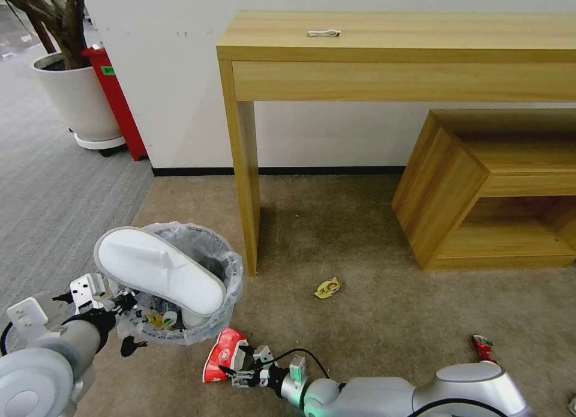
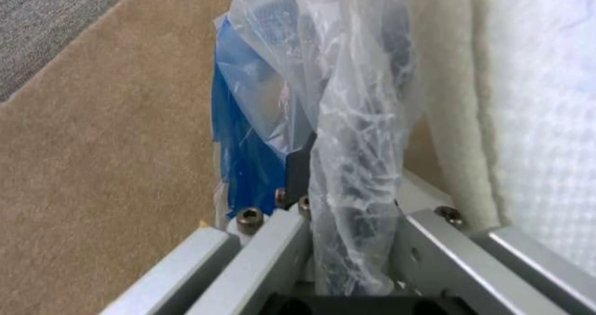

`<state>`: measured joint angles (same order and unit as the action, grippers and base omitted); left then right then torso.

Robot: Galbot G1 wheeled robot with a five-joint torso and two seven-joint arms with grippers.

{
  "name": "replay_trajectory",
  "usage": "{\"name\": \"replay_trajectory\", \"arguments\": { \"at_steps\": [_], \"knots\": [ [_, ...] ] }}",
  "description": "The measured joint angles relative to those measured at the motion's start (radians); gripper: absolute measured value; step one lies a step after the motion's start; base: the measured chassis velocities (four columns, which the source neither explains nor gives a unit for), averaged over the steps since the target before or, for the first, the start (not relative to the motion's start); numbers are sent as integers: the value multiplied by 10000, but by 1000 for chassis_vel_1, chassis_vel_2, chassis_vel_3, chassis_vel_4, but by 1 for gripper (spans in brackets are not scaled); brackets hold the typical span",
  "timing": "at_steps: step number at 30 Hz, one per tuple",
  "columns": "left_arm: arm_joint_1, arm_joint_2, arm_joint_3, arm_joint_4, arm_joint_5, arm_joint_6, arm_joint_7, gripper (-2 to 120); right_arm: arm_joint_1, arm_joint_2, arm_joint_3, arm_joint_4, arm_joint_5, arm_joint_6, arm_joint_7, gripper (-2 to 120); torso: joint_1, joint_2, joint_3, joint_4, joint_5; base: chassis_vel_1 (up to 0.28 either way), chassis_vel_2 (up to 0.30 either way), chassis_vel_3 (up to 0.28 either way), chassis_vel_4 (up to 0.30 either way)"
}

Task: Pick up the trash bin and place the garbage on the floor into it.

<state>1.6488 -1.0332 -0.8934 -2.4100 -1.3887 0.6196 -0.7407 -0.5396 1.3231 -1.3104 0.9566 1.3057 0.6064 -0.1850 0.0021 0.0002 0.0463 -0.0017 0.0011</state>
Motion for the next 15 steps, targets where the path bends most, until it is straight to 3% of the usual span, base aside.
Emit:
{"name": "replay_trajectory", "arguments": {
  "at_steps": [5, 15],
  "knots": [
    [8, -44, 24, -1, 71, -2, 8, 0, -91, -39, 165, -28, -55, -4, 99, 65, 0, 1, 0, 4, 3, 0, 0, 0, 0],
    [-30, -99, 116, -82, 80, -49, 9, 0, -183, -179, 363, -141, -183, -3, 275, 57, 0, -3, 2, 1, -6, 0, 0, 0, 0]
  ]
}}
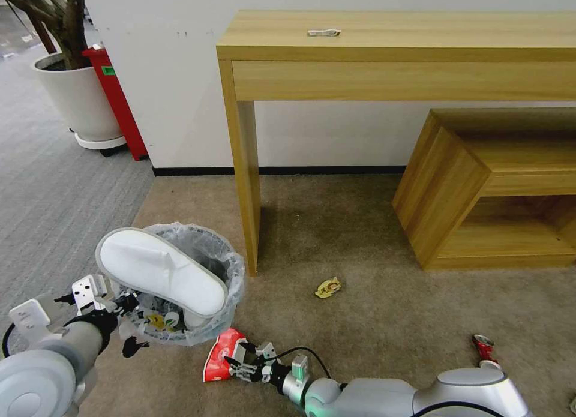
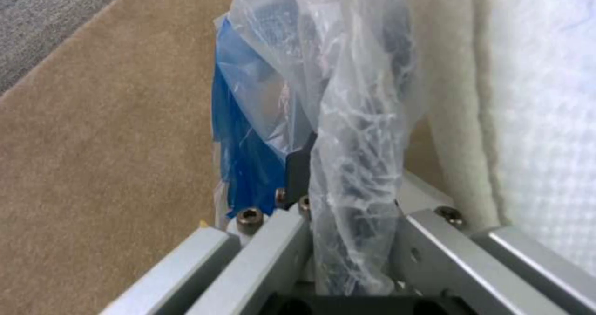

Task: Pick up the trash bin and place the garbage on the floor into it.

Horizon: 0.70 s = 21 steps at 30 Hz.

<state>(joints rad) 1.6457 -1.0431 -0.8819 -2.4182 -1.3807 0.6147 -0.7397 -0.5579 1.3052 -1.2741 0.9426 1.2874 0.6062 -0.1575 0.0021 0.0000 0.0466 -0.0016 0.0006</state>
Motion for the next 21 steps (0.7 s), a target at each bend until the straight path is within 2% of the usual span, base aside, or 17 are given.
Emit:
{"name": "replay_trajectory", "arguments": {
  "at_steps": [21],
  "knots": [
    [-87, -75, 248, -72, -1, -36, 9, 0, -118, -183, 48, -240, -277, 43, -20, 49, 1, -1, -1, -4, -12, 0, 0, 0, 0]
  ]
}}
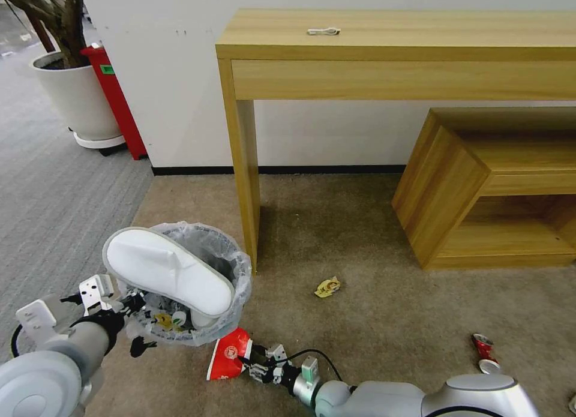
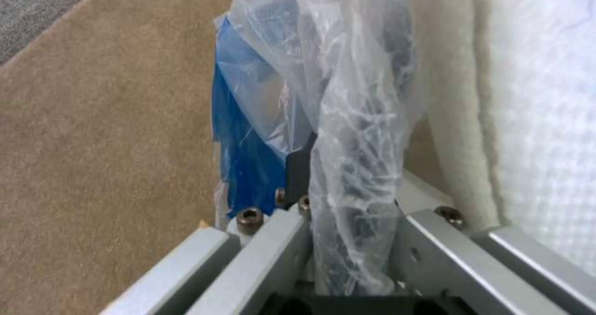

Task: Pick up the trash bin and place the garbage on the floor into it.

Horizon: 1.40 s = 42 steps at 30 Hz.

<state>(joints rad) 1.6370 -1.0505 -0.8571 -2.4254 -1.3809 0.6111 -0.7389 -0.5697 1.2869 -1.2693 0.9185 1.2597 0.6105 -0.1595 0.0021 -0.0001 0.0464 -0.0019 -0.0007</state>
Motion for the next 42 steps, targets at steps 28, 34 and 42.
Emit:
{"name": "replay_trajectory", "arguments": {
  "at_steps": [28, 34, 42],
  "knots": [
    [-145, 10, 213, 112, 72, -84, 42, 0, 83, -37, -73, -54, -195, 100, -4, 0, 0, -1, 0, 1, 9, 0, 0, 0, 0],
    [-143, -33, 267, 144, 144, -83, 41, 0, 73, -228, 98, 25, -310, 204, -15, 0, 0, 0, 0, 2, 8, 0, 0, 0, 0],
    [-149, -55, 459, 480, 391, -39, 69, 0, 176, -1155, 511, 484, -652, 490, -94, 0, 0, 1, -1, 1, 7, 0, 0, 0, 0]
  ]
}}
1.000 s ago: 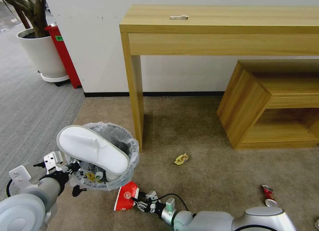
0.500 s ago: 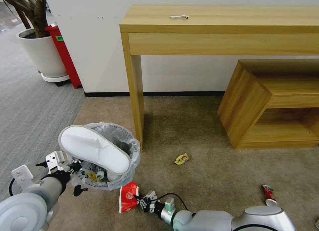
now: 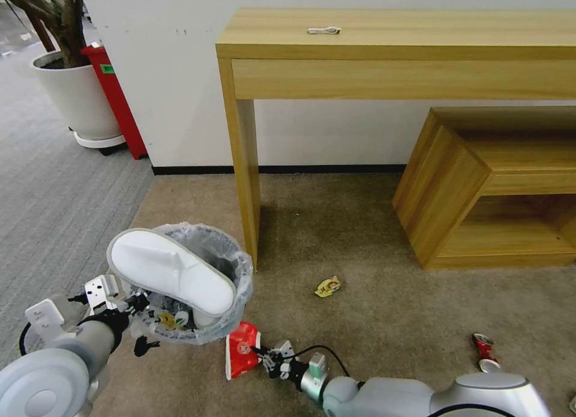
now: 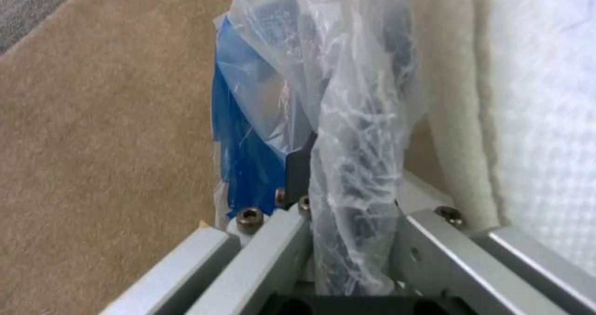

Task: Pick up the trash bin and place the garbage on the floor into it.

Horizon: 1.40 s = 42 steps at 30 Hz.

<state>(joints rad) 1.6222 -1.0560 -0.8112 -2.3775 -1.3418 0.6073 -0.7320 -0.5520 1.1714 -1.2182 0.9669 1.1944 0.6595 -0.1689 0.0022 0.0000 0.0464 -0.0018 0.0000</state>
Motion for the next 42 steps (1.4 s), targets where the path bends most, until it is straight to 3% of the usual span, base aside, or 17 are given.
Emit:
{"name": "replay_trajectory", "arguments": {
  "at_steps": [13, 23, 27, 31, 42],
  "knots": [
    [22, 4, 329, 388, 142, 142, -41, 0, -198, -1886, 1073, 1027, -580, 293, -8, 0, 0, 0, 0, 0, 2, 0, 0, 0, 0],
    [41, -23, 502, 486, 306, 197, 3, 0, -387, -2597, 1851, 1771, -966, 507, -101, 0, 0, 0, 0, 0, 1, 0, 0, 0, 0],
    [84, -50, 550, 489, 413, 214, 88, 0, -507, -2786, 2405, 2052, -1246, 605, -163, 0, 0, 0, 1, 0, 1, 0, 0, 0, 0],
    [114, -55, 637, 498, 556, 238, 163, 0, -695, -3048, 3586, 2591, -1679, 773, -242, 0, 0, 0, 0, 1, 2, 0, 0, 0, 0],
    [238, -61, 862, 429, 808, 314, 259, 0, -862, -3959, 4831, 4053, -1933, 866, -302, 0, 0, 0, 0, 1, 0, 0, 0, 0, 0]
  ]
}}
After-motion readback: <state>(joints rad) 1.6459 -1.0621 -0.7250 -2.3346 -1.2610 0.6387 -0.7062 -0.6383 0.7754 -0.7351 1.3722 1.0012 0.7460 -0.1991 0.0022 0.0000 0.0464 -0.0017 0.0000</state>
